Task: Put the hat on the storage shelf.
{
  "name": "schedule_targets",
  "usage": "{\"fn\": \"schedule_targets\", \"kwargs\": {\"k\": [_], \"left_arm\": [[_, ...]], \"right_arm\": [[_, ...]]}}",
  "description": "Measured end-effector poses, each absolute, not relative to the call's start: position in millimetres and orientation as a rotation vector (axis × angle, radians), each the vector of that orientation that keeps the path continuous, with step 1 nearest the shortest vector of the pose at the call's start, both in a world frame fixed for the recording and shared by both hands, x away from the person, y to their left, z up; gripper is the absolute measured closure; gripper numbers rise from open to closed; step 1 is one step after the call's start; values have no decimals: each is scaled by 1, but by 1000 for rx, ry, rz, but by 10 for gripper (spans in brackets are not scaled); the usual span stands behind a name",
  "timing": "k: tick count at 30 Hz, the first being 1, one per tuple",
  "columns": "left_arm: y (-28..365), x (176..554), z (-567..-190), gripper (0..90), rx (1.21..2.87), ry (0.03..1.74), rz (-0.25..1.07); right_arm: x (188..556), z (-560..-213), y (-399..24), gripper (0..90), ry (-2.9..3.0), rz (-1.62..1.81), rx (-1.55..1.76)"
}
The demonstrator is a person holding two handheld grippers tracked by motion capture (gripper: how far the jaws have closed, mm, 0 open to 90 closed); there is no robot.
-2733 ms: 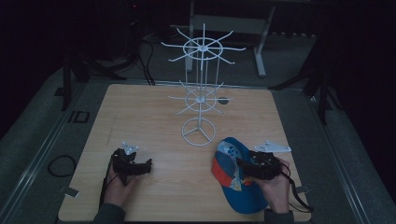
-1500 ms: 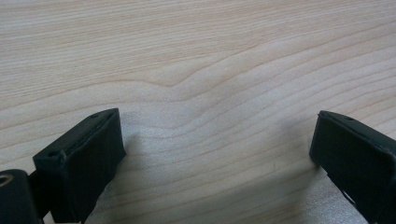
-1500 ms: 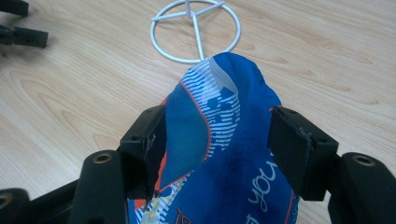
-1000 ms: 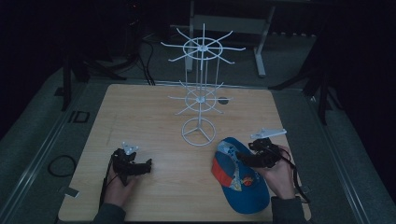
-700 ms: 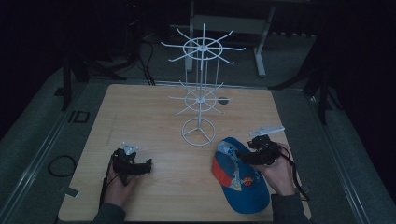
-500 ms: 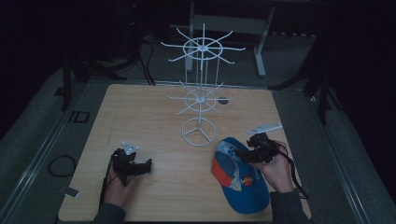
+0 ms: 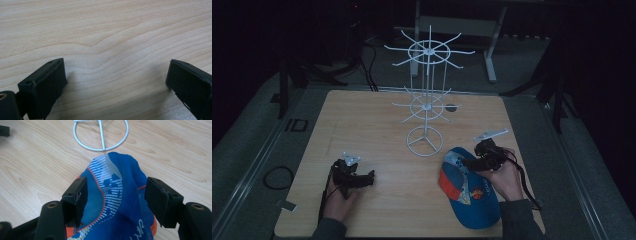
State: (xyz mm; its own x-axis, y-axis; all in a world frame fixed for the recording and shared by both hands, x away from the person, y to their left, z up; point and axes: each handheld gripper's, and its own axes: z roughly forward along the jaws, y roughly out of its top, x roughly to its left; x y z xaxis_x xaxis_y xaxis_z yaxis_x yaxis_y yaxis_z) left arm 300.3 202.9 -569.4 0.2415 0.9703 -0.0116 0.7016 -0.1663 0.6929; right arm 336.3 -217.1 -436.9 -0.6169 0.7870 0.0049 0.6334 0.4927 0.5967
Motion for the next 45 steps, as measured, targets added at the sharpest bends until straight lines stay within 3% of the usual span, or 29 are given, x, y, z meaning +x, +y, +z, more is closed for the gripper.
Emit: {"fn": "schedule_targets", "kwargs": {"k": [45], "left_arm": [[203,300,-569,34,1945,1521,600]], "right_arm": [[369,-460,-211,310,2582,637,1247]]}}
